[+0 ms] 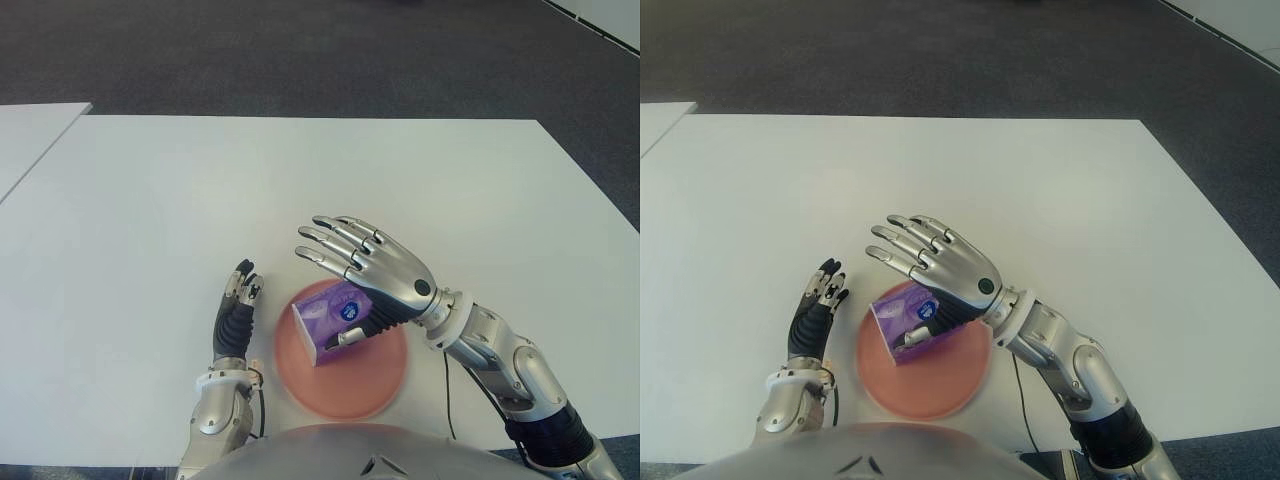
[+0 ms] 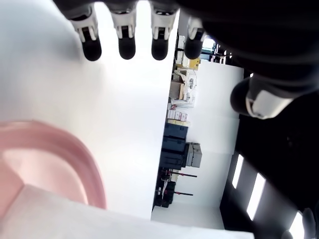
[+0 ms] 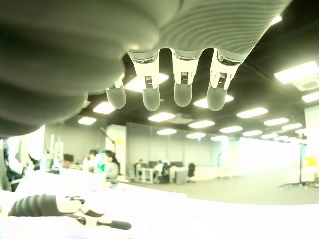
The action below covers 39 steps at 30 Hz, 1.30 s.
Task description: Put the tissue paper into the plate.
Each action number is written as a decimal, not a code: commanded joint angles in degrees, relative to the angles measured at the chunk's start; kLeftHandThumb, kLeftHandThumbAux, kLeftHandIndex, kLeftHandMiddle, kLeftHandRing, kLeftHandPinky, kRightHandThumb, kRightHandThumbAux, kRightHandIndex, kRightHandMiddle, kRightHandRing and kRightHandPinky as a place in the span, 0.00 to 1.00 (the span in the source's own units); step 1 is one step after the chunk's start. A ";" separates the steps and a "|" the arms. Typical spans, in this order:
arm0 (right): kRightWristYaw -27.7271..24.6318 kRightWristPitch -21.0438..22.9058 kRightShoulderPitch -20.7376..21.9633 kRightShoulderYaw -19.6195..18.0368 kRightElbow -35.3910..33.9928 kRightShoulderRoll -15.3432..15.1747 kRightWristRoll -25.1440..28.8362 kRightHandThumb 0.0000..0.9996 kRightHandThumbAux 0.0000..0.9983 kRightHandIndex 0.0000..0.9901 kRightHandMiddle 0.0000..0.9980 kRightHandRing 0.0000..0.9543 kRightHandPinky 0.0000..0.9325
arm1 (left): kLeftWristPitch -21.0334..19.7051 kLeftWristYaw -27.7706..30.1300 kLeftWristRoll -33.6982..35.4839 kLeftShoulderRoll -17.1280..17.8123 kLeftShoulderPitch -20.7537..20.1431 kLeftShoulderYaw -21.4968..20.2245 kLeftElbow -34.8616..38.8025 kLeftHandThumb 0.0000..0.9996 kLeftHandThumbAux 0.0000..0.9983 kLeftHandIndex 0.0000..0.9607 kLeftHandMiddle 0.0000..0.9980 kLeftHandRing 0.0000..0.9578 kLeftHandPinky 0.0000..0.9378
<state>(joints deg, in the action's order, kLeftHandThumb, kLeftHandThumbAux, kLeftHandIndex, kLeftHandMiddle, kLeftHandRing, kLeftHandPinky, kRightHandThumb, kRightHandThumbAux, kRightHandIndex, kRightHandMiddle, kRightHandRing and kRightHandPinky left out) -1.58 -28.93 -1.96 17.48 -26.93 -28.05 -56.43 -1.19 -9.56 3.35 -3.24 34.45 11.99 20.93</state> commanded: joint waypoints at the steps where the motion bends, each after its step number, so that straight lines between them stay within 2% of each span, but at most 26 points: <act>1: 1.09 -0.47 -0.73 0.46 1.25 0.18 -0.96 0.05 0.35 0.00 0.00 0.00 0.00 | -1.79 -0.79 -0.34 -2.12 0.70 1.33 1.62 0.01 0.36 0.00 0.00 0.00 0.00; 7: 0.10 0.90 -0.74 -0.07 0.83 1.13 0.99 0.07 0.36 0.00 0.00 0.00 0.00 | -2.53 -1.43 -0.38 -2.60 0.70 1.28 2.46 0.02 0.37 0.00 0.00 0.00 0.00; 9: -1.02 2.48 -1.21 -0.90 0.79 2.09 4.25 0.07 0.36 0.00 0.00 0.00 0.00 | -1.83 -1.61 -0.37 -2.75 0.72 1.27 2.32 0.02 0.38 0.00 0.00 0.00 0.00; 11: -4.66 5.81 -0.93 -2.84 1.22 2.78 12.02 0.08 0.36 0.00 0.00 0.00 0.00 | -0.49 -1.64 -0.28 -2.83 0.67 1.24 2.00 0.02 0.39 0.00 0.00 0.00 0.00; 13: -9.82 11.51 -1.57 -4.20 0.07 4.10 20.56 0.08 0.35 0.00 0.00 0.00 0.00 | 0.76 -1.66 -0.49 -2.69 0.58 1.24 1.62 0.02 0.41 0.00 0.00 0.00 0.00; 15: -12.28 14.90 -2.36 -4.98 -1.07 4.89 24.56 0.09 0.34 0.00 0.00 0.00 0.00 | 1.23 -1.96 -1.10 -2.50 0.62 1.25 1.41 0.02 0.42 0.00 0.00 0.00 0.00; 19: -13.89 20.28 -4.30 -7.66 -2.78 6.38 29.82 0.10 0.32 0.00 0.00 0.00 0.00 | 1.23 -2.97 -3.49 -1.88 0.63 1.04 1.31 0.01 0.44 0.00 0.00 0.00 0.00; 23: -10.96 20.52 -8.30 -12.16 2.32 10.00 39.55 0.11 0.31 0.00 0.00 0.00 0.00 | 2.15 -3.56 -5.91 -1.18 0.62 0.84 0.87 0.01 0.46 0.02 0.00 0.00 0.00; 27: -8.22 17.02 -9.84 -13.90 8.55 14.18 46.67 0.11 0.33 0.00 0.00 0.00 0.00 | 3.15 -3.27 -6.20 -0.96 0.45 0.20 0.33 0.03 0.47 0.06 0.01 0.00 0.01; 32: -9.09 22.55 -11.16 -18.91 8.08 17.70 59.25 0.10 0.36 0.00 0.00 0.00 0.00 | 3.81 -2.79 -5.90 -0.83 0.42 -0.38 -0.20 0.04 0.48 0.07 0.01 0.00 0.01; 33: -9.24 23.15 -11.61 -19.74 7.97 18.06 61.13 0.09 0.37 0.00 0.00 0.00 0.00 | 3.79 -2.69 -5.80 -0.79 0.60 -0.38 -0.14 0.05 0.48 0.06 0.01 0.00 0.01; 36: -12.11 23.73 -12.25 -25.49 11.72 17.01 69.65 0.08 0.39 0.00 0.00 0.00 0.00 | 3.97 -2.56 -5.50 -0.81 1.16 -0.44 0.01 0.05 0.48 0.05 0.00 0.00 0.01; 39: -13.01 23.98 -12.68 -27.35 13.58 17.95 73.78 0.08 0.40 0.02 0.00 0.00 0.02 | 4.67 -2.14 -5.07 -0.60 1.80 -0.46 0.11 0.05 0.47 0.03 0.00 0.00 0.01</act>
<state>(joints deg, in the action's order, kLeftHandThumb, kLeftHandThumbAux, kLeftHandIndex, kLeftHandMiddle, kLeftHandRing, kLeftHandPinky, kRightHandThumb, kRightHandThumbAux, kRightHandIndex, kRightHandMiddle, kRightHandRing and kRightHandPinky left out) -13.49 -7.09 -13.27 -7.10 -16.15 -10.89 12.11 2.71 -12.49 -2.12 -3.15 35.12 11.55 21.83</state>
